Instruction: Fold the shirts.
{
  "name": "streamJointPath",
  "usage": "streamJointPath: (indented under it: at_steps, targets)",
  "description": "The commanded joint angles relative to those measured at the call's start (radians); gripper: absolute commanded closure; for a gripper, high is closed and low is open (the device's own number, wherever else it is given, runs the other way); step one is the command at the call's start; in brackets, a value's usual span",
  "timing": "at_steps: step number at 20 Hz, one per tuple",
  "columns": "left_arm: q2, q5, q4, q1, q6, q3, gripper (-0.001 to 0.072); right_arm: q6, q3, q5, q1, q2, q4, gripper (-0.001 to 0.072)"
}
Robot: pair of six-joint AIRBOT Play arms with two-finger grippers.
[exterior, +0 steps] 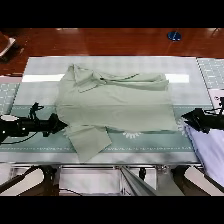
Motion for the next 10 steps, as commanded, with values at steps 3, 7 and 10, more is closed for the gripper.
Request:
streamJointPath:
  at_steps: [3,7,10]
  targets:
    - [-0.008,0.051,-0.009,-0.056,0.021,0.002,0.0689,0.15,-0.005,0.061,-0.038,0.0,-0.244,0.0299]
    - [-0.008,0.053,-0.009,-0.056,0.021,0.002,0.0688,0.15,-0.011,0.122,-0.016,-0.054,-0.198,0.0298]
    - [-0.008,0.053,-0.009,-0.056,0.021,0.002,0.0688,0.137,-0.011,0.13,0.066,-0.131,-0.179,0.0298]
